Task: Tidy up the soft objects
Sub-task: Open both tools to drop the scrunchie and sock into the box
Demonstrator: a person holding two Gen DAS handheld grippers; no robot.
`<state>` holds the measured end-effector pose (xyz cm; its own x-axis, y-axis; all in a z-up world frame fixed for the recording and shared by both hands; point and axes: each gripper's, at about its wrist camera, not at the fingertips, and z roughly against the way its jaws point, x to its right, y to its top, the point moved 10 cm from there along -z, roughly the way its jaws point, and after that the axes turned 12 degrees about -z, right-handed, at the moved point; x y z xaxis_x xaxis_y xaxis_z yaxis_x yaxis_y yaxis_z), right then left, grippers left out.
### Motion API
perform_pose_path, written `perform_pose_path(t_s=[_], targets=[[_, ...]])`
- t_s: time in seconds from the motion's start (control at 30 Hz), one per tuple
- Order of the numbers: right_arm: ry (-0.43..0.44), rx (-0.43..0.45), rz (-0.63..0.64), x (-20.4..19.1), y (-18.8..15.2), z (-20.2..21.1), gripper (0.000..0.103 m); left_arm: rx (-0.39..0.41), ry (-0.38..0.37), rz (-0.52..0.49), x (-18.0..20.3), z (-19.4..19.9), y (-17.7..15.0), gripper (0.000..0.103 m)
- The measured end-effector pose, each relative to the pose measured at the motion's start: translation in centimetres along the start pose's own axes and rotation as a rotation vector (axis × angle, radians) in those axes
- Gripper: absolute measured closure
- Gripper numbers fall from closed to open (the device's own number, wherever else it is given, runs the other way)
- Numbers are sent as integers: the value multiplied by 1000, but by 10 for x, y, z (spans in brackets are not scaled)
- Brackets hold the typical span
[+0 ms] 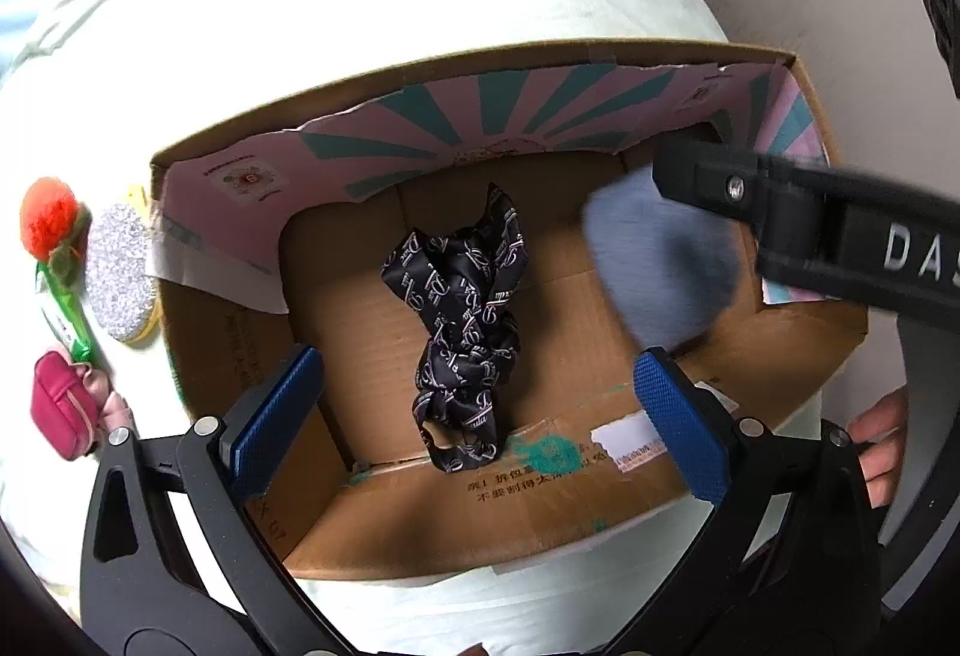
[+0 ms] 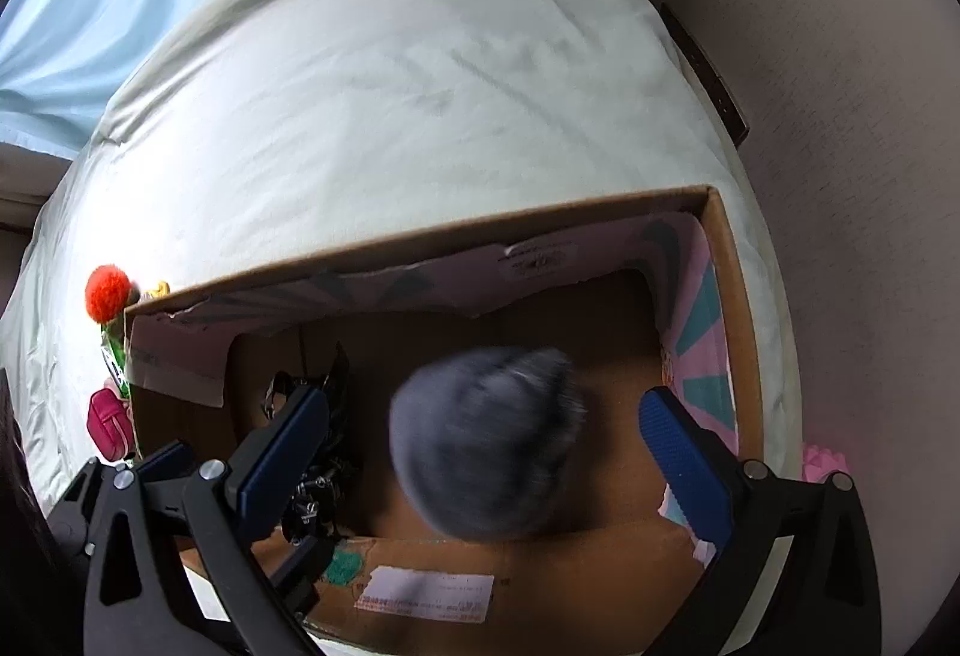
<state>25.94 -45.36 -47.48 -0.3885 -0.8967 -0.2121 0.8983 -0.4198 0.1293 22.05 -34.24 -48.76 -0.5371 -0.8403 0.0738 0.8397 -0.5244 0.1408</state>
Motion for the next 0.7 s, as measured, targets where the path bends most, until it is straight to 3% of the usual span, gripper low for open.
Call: perform_pose_path(t_s=[0.27, 0.7], targets=[[27, -4, -11, -4, -13, 28, 0, 76, 6, -17, -5, 45, -5, 0], [41, 182, 58, -33, -30, 145, 0, 243, 25, -2, -12, 154, -20, 0]])
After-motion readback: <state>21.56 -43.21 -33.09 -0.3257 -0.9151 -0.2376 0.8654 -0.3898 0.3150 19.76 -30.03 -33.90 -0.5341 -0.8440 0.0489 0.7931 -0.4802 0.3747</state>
